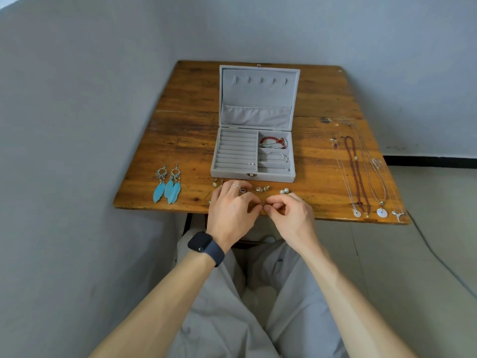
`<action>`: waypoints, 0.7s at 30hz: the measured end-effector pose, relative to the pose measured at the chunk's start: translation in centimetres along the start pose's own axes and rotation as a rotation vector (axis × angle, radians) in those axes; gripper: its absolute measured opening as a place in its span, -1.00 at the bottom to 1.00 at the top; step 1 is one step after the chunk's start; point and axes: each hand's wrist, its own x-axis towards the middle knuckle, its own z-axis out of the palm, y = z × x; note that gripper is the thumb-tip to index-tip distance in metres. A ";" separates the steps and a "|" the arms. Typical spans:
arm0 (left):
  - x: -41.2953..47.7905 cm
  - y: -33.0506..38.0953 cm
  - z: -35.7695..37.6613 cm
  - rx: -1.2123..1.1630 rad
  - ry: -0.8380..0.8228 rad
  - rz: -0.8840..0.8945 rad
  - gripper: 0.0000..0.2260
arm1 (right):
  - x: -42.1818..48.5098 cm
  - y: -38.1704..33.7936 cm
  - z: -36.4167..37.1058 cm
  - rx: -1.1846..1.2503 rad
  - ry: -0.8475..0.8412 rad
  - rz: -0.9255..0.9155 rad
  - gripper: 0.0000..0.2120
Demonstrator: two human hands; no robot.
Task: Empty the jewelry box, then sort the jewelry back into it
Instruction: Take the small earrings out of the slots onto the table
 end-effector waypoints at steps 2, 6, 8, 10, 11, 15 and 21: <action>0.1 -0.2 0.1 0.007 -0.005 0.003 -0.91 | 0.0 0.1 0.1 -0.010 0.000 -0.006 -0.87; 0.3 -0.3 0.0 0.033 0.002 0.022 -0.92 | 0.0 0.0 0.2 -0.027 -0.005 -0.028 -0.87; 0.3 -0.3 0.0 0.038 0.001 0.026 -0.91 | 0.0 0.0 0.2 -0.035 -0.007 -0.031 -0.88; 0.3 -0.4 0.1 0.043 0.001 0.032 -0.91 | 0.0 0.0 0.2 -0.035 -0.003 -0.030 -0.88; 0.3 -0.4 0.1 0.042 -0.002 0.032 -0.91 | 0.0 0.0 0.2 -0.032 -0.001 -0.028 -0.88; 0.2 -0.4 0.1 0.028 -0.007 0.029 -0.91 | -0.2 0.0 0.3 -0.023 0.003 -0.010 -0.88; 0.7 -1.4 -1.1 -0.056 0.015 0.036 -0.81 | -0.6 -0.2 0.2 -0.035 0.012 -0.018 -0.85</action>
